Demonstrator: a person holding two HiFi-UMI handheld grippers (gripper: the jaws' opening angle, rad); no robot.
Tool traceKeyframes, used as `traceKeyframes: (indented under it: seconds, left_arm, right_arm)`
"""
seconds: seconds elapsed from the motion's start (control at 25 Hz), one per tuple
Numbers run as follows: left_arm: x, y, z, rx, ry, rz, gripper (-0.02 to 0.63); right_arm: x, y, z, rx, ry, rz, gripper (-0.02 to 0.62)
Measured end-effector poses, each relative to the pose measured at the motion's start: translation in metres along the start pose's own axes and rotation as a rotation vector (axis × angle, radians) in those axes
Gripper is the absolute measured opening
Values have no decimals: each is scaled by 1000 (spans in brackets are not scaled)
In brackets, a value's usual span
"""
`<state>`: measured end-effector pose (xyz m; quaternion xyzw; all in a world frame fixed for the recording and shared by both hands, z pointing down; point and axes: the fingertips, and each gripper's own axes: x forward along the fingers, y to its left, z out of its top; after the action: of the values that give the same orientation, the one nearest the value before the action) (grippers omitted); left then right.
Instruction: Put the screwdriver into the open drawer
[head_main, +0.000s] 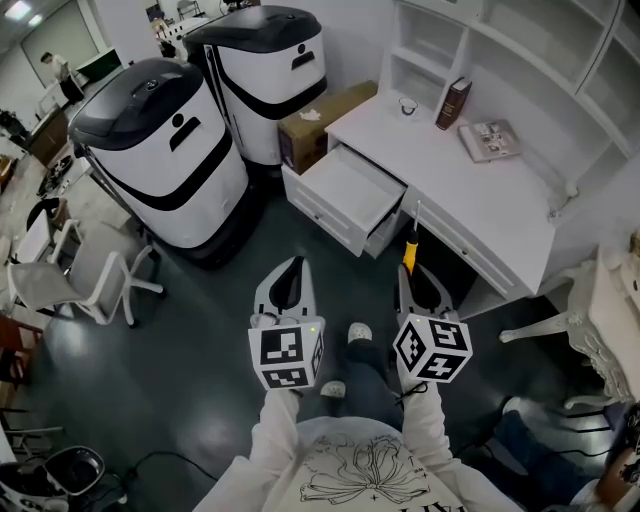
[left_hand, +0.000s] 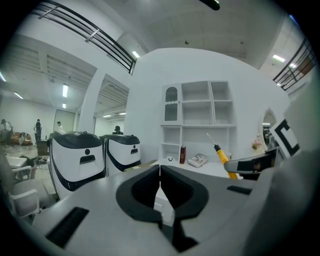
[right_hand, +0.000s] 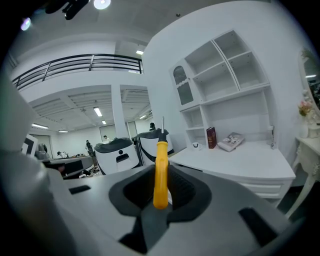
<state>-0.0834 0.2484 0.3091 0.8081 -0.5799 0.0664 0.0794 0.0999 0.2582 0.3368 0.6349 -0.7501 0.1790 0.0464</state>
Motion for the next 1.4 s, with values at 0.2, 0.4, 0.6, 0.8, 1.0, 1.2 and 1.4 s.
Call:
traceKeyframes:
  seconds: [0.2,0.4,0.6,0.8,1.0,1.2,1.4]
  left_arm:
    - [38,11,4,-9,4,13,6]
    - [87,22,13,-15,4,39,6]
    - [141,28,27,-16,4,67,6]
    - [199,33,44,-15,0,98,6]
    - [246,31,48,-21,9,109,6]
    - [274,38,45,-36,25,133,6]
    - [293,48,40,-47,45,152,6]
  right_arm:
    - [41,-10,14,-10,10,11,72]
    - [92,-23,35,-15,5,35,72]
    - [150,-40,58,-19,17,68,72]
    - [206,-57,85,-21,16,108,74]
    - [253,-80,98,-8,25,128,72]
    - [284,-87,101,-14,49,159,72]
    - [308,-89,94,-10,85,178,74]
